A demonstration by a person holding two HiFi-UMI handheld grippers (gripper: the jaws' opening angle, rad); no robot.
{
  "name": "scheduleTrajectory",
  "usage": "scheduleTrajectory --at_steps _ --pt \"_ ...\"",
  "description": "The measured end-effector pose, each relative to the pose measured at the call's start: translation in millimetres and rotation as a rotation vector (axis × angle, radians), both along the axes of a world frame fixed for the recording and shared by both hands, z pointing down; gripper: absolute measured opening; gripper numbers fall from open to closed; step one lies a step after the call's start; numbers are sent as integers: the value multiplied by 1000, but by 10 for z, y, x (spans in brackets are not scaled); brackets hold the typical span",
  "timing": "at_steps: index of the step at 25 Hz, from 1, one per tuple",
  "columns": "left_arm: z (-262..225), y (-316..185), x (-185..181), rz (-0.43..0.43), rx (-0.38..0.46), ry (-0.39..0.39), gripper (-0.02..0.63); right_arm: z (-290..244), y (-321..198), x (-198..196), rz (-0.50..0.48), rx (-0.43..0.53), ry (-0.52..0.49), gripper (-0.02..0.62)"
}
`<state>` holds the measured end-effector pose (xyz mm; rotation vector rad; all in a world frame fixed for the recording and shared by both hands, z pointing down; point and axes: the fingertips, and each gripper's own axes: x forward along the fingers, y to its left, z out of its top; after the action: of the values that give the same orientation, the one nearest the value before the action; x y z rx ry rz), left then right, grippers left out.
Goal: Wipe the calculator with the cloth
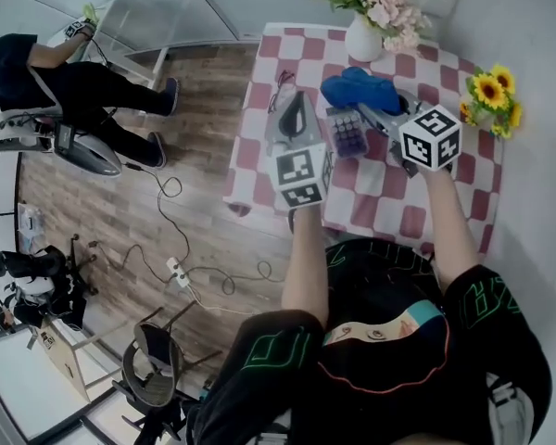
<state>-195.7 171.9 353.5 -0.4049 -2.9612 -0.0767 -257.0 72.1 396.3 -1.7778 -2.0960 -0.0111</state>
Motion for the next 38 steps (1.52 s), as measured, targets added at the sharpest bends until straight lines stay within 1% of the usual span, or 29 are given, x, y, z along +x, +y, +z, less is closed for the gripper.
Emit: scheduleTrajectory --at_steps 2,4,7,9,11,13,15,16,18,22,27,32,38 --pt "-126 -13 -50 9 -12 -27 9 -160 15 -134 56 -28 -4 97" --pt "-253 -14 -101 19 -26 -55 9 -344 52 -218 88 -60 -13 97" --pt "-430 -27 -162 35 -41 -69 9 -618 106 -311 128 -111 -30 97" --pt "-569 -14 -198 34 -53 -100 11 -812 89 -382 175 -147 -45 97" --pt "-714 15 -215 28 -62 -136 9 -1057 -5 -466 264 -196 -92 97" --pt "-860 36 -215 24 -71 -174 9 -1302 -150 -518 356 -245 -172 97" --pt "-962 36 -216 25 -87 -204 9 -1440 -289 -534 404 -266 -235 97" --pt "-986 24 -223 27 -90 -210 9 -1463 -356 -542 417 -270 -244 97" --pt "-994 -25 -253 39 -95 -212 9 -1461 -477 -570 444 -278 -231 95" --pt "-910 -81 -353 52 -108 -195 11 -1459 -554 -635 459 -282 -238 95" --pt "-880 -115 -351 72 -118 -160 9 -1359 -578 -627 472 -277 -226 95" --pt "-902 -24 -333 55 -147 -167 10 -1311 -539 -623 464 -275 -225 95" --pt "-937 19 -334 57 -159 -163 11 -1303 -477 -598 449 -268 -230 95"
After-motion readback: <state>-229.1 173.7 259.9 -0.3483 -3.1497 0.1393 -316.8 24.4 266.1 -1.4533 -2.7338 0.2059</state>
